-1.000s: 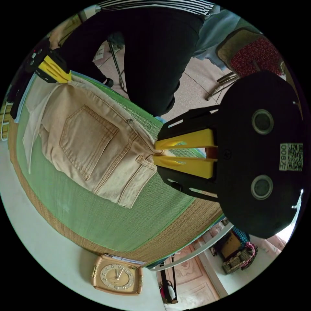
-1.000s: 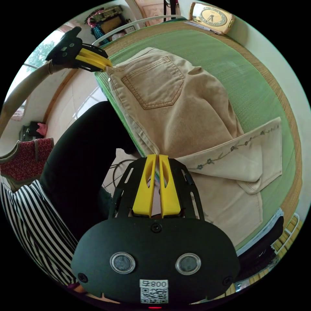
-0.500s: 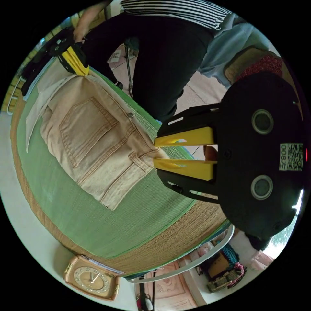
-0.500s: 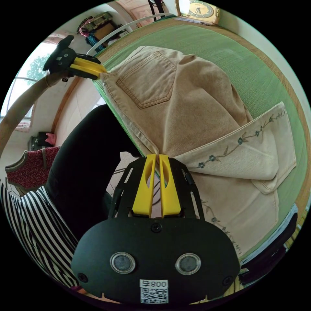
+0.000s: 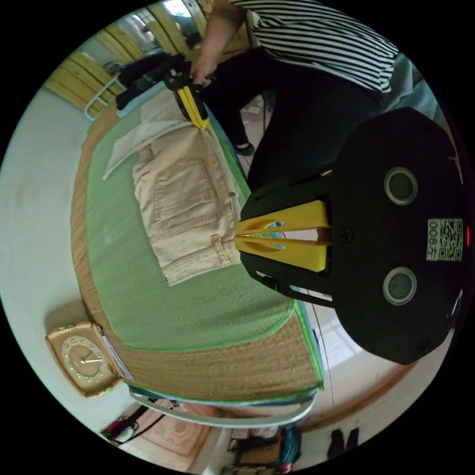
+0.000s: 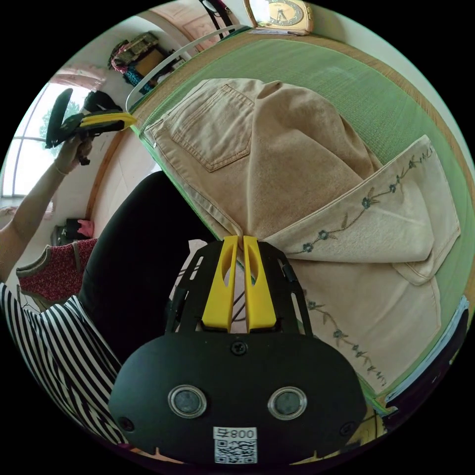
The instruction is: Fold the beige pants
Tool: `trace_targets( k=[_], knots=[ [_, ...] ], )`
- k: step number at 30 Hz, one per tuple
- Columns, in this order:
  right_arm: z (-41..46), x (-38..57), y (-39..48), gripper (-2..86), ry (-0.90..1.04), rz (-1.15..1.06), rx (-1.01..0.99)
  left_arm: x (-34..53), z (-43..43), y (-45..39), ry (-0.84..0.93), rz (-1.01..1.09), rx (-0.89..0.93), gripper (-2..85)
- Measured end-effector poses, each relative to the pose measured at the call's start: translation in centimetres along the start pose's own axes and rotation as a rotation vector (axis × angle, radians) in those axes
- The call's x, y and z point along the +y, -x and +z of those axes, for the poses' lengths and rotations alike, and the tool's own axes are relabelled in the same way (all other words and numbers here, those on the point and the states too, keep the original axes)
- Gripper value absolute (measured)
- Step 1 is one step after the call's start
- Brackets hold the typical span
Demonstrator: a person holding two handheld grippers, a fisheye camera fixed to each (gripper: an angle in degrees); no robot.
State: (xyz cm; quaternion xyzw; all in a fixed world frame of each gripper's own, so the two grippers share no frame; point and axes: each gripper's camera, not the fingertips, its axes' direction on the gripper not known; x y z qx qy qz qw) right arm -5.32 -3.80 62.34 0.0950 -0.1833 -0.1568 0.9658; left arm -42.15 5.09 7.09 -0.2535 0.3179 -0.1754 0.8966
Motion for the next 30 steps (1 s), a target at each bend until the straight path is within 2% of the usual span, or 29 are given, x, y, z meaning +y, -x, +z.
trace_targets(
  k=[6,14,19,25,27,30],
  knots=[
    [-1.7,0.8,-1.4,1.9,-0.028,0.049,-0.058,-1.8,4.4,3.7,0.072,-0.150,0.014,0.1],
    [-2.1,1.6,-1.8,2.4,-0.038,0.048,-0.043,-4.7,6.4,6.6,0.125,-0.102,-0.071,0.1],
    [-5.8,2.7,-2.4,2.0,-0.101,0.063,-0.100,-5.9,7.1,8.4,0.127,-0.114,-0.085,0.1],
    [-10.7,5.3,-5.5,0.5,-0.225,0.138,-0.265,-6.7,6.7,9.9,0.058,-0.152,-0.173,0.1],
    [-11.5,5.5,-6.7,0.4,-0.249,0.179,-0.223,-7.0,6.3,9.8,-0.004,-0.148,-0.171,0.1],
    [-11.3,4.4,-9.3,0.3,-0.252,0.261,-0.144,-8.5,6.4,8.8,-0.080,-0.095,-0.056,0.2]
  ],
)
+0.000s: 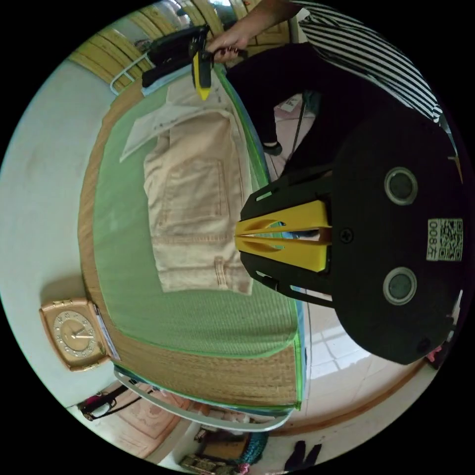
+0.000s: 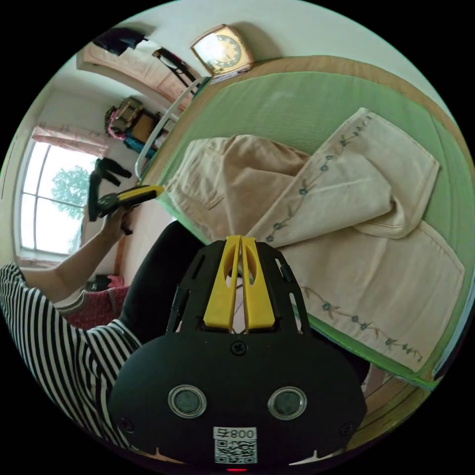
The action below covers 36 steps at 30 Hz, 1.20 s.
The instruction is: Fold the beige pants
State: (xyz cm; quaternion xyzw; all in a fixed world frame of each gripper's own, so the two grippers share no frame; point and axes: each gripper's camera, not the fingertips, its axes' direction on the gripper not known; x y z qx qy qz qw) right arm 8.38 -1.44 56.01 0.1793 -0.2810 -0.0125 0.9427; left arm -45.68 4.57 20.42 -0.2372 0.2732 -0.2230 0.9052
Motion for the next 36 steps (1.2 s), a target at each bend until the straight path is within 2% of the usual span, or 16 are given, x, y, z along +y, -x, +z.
trace_targets(
  k=[5,8,11,16,25,30,36],
  knots=[
    [2.9,-2.7,-2.0,0.3,0.089,0.050,0.068,-5.2,3.5,-2.7,-0.040,0.096,0.320,0.6],
    [1.7,-3.7,-1.8,0.5,0.086,0.045,0.052,-9.0,5.8,-3.5,-0.053,0.120,0.395,1.3],
    [-2.1,-5.3,-1.6,1.1,0.000,0.022,0.100,-13.5,8.0,-3.6,-0.073,0.143,0.473,2.5],
    [-7.7,-13.3,-3.9,5.0,-0.116,0.044,0.195,-20.7,11.7,-2.1,-0.076,0.128,0.467,3.5],
    [-6.2,-26.2,-6.0,8.0,-0.024,0.088,0.296,-29.5,20.3,0.6,0.057,0.070,0.478,2.2],
    [-5.2,-29.3,-6.6,8.3,0.064,0.127,0.337,-32.3,24.9,0.0,0.127,0.103,0.486,1.6],
    [-7.2,-30.4,-5.6,6.5,0.076,0.101,0.413,-35.4,30.0,-0.1,0.172,0.083,0.501,1.2]
  ],
)
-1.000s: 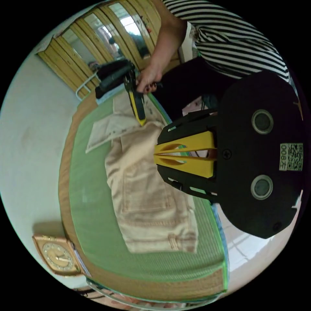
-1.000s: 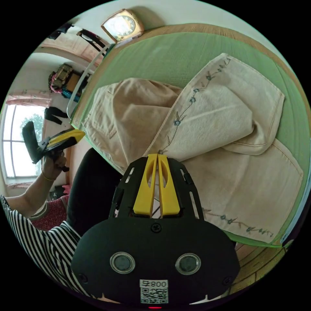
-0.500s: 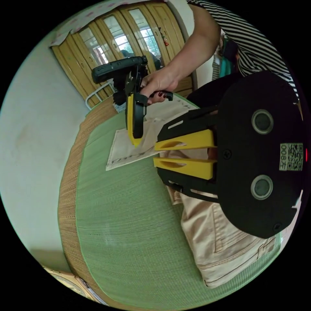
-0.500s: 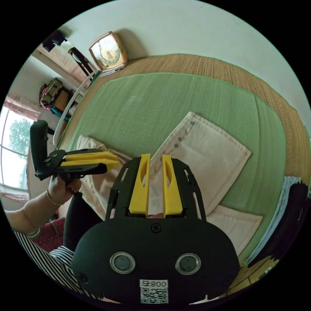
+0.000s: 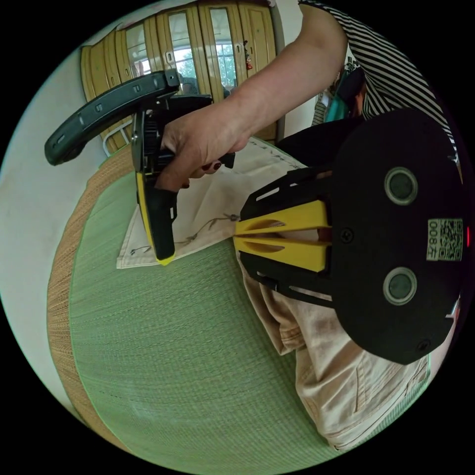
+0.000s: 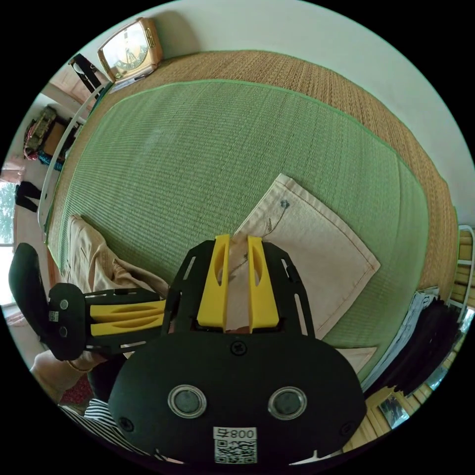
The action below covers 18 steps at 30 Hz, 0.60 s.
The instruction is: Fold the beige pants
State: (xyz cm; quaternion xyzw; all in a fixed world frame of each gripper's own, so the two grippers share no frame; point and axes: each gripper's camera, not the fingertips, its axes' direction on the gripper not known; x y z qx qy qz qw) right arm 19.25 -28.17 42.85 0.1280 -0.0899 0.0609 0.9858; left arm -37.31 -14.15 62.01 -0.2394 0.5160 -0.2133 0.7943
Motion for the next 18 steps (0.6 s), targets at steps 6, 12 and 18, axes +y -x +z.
trace_targets(
  k=[6,12,18],
  knots=[
    [-3.1,0.0,-2.3,4.9,0.014,0.002,-0.048,-3.4,3.5,3.4,0.004,-0.066,0.068,3.3],
    [-8.0,2.0,-7.3,2.4,-0.020,0.059,-0.211,-5.9,6.5,6.4,-0.059,-0.111,0.250,4.6],
    [-16.7,7.3,-12.8,1.8,-0.166,0.098,-0.349,-7.8,10.2,7.1,-0.108,-0.080,0.394,2.9]
  ],
)
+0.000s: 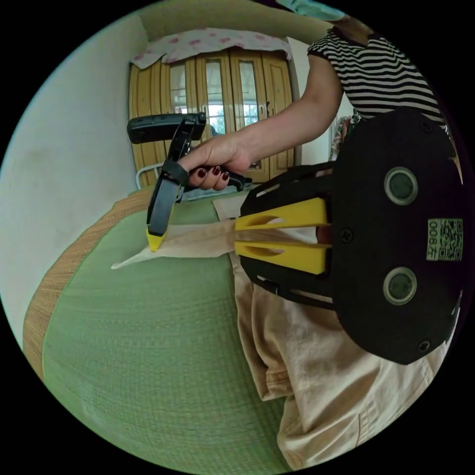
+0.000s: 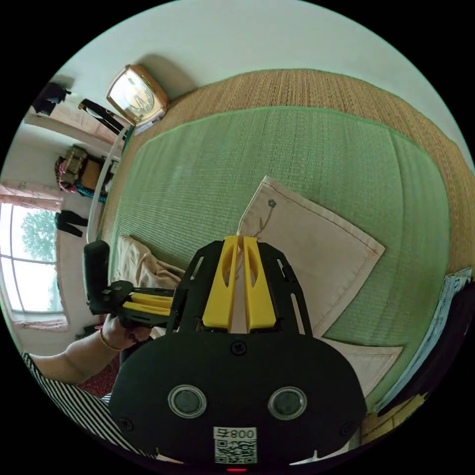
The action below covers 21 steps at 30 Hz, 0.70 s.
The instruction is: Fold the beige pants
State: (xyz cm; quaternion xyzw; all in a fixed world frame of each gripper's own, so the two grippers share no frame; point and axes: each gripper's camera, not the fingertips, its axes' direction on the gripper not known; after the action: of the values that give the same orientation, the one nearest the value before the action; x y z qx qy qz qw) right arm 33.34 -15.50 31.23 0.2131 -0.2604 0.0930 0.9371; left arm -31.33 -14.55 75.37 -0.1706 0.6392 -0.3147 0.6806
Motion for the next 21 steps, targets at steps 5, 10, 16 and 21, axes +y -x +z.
trace_targets(
  k=[5,10,16,21],
  knots=[
    [-11.4,6.5,-2.6,1.6,-0.168,0.013,-0.113,-1.2,4.9,-1.0,0.054,0.131,0.074,0.7],
    [-23.1,18.9,-8.2,1.5,-0.346,0.099,-0.202,-1.3,11.1,-1.9,0.150,0.210,0.077,0.3],
    [-28.9,33.3,-16.6,1.3,-0.413,0.318,-0.247,-0.7,21.1,-1.7,0.338,0.277,-0.020,0.2],
    [-29.1,41.6,-22.5,1.1,-0.396,0.487,-0.309,-0.2,28.6,-0.7,0.495,0.290,-0.096,0.3]
  ],
)
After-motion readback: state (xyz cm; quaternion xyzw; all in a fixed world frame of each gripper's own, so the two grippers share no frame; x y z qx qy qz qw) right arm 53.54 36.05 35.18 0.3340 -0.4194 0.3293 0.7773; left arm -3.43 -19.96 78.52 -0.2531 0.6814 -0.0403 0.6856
